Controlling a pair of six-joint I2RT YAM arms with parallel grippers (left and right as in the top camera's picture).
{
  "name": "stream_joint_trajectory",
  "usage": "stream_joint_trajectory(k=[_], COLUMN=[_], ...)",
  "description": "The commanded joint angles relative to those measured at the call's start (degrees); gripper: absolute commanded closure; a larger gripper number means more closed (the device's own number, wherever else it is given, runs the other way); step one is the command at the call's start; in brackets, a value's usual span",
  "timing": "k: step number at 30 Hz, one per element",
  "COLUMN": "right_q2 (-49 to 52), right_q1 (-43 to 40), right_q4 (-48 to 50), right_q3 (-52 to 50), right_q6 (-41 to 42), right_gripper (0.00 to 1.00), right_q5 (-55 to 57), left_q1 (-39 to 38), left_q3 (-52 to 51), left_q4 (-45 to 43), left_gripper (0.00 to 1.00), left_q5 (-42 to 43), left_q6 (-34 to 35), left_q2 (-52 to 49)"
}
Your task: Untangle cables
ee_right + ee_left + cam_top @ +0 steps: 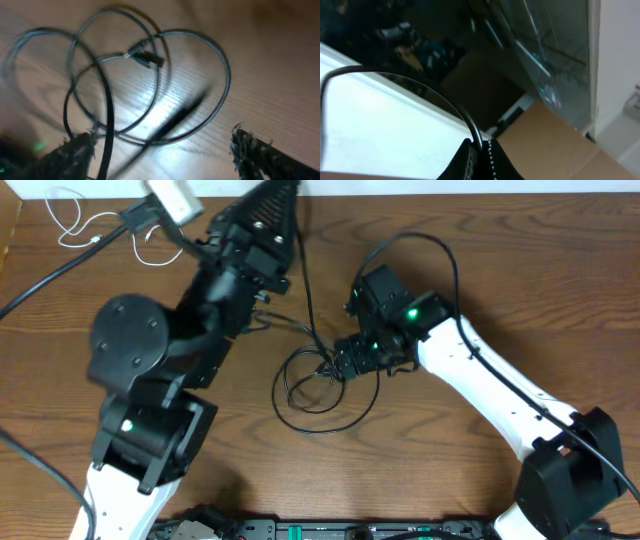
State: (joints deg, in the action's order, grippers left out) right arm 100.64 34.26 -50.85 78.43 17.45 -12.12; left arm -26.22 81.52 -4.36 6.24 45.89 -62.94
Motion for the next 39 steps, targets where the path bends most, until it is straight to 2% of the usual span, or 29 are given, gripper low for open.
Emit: stream_joint_trajectory(k=[1,3,5,8,11,14,23,32,35,39], right_q2=[-0.2,-0.2,-0.2,-0.2,-0.2,-0.2,-0.2,-0.2,-0.2,-0.2], right_q1=[0.7,0.7,0.6,0.0,-1.7,-5.1,-16.4,-21.7,-21.7,-21.7], right_q4=[3.5,5.2,5.4,2.8,-0.6,-3.1,-5.7,-7.9,-7.8,-7.4], right_q3=[-5.8,-8.3,-9.9,-10.4,-10.4,-10.4,-10.4,-10.4,-10.4,-10.4], right_q6=[0.1,0.1,0.6,3.8,7.9,10.1,10.4,10.4,10.4,10.3], right_gripper=[0.25,0.31,0.32,0.37,0.37,0.37,0.39,0.39,0.4,0.43], right_q5=[-2.5,-2.6,-1.0,6.0,13.8,18.1,17.6,17.5,17.5,15.8], left_q1=[1.5,2.4,3.7,6.1,8.8,10.7,11.4,11.4,11.4,11.4], left_q3=[1.9,1.9,1.9,1.9,1.9,1.9,1.9,1.9,1.9,1.9], left_q4=[-0.4,0.0,0.5,2.7,8.1,14.7,28.6,35.9,35.8,35.7], left_gripper=[0.93,0.93,0.93,0.92,0.93,0.92,0.93,0.92,0.92,0.93], left_q5=[-3.3,-3.3,-3.3,-3.9,-8.0,-14.0,-35.3,-60.5,-65.6,-68.7], left_q6=[0.3,0.3,-0.3,-1.7,-1.7,-1.7,-1.7,-2.3,-5.6,-6.5], left_q2=[2.5,3.4,4.4,6.4,9.1,11.8,15.3,14.8,14.4,13.7])
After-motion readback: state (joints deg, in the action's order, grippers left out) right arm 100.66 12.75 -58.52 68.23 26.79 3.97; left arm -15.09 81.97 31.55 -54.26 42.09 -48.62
